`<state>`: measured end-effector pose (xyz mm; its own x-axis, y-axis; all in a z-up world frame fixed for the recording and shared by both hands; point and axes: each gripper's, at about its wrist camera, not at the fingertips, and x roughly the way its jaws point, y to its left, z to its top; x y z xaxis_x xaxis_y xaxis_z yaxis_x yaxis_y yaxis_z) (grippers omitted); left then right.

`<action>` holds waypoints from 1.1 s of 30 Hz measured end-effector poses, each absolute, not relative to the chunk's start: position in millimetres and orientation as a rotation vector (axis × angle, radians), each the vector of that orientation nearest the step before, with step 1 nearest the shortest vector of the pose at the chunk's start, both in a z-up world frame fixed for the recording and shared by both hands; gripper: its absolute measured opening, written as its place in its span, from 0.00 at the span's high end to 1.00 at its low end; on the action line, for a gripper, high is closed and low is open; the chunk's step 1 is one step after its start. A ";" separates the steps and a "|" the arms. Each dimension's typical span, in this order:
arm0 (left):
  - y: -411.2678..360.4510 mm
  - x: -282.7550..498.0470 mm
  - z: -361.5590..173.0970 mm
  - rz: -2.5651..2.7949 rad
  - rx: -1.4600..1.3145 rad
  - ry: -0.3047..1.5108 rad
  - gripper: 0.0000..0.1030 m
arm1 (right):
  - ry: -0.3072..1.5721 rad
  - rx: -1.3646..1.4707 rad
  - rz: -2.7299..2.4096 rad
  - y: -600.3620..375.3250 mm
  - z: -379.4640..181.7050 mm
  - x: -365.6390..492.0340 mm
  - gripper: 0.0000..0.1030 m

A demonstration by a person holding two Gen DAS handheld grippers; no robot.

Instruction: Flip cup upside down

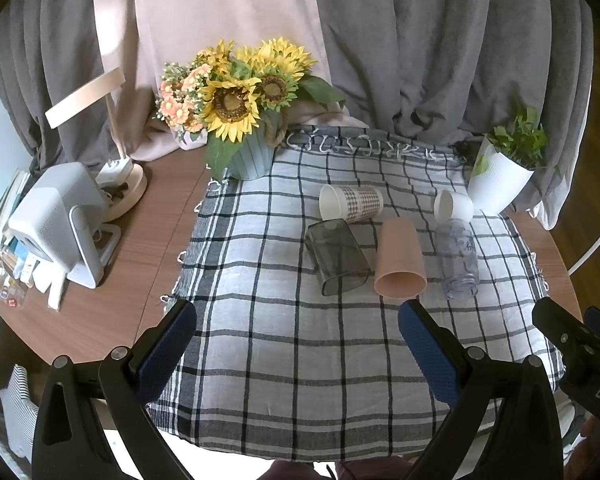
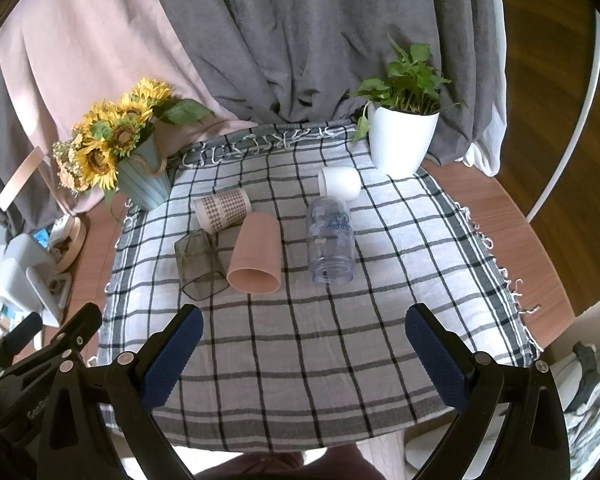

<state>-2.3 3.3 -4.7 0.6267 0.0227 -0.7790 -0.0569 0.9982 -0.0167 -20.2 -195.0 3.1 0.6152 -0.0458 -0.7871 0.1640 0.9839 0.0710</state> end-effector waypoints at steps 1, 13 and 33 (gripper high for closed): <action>3.1 -2.1 -4.8 0.045 -0.040 0.893 0.00 | 0.900 0.140 -0.121 -195.3 3.2 -20.0 0.01; 2.8 -2.0 -4.6 0.048 -0.040 0.893 0.00 | 0.902 0.140 -0.119 -197.0 3.2 -18.5 0.01; 3.1 3.0 -10.3 0.046 -0.039 0.904 0.00 | 0.915 0.137 -0.118 -195.2 -3.2 -11.2 0.01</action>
<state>3.0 3.1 -10.3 0.6178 0.0234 -0.7860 -0.0564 0.9983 -0.0146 -11.2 -195.2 -3.2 0.6044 -0.0433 -0.7955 0.1596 0.9849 0.0677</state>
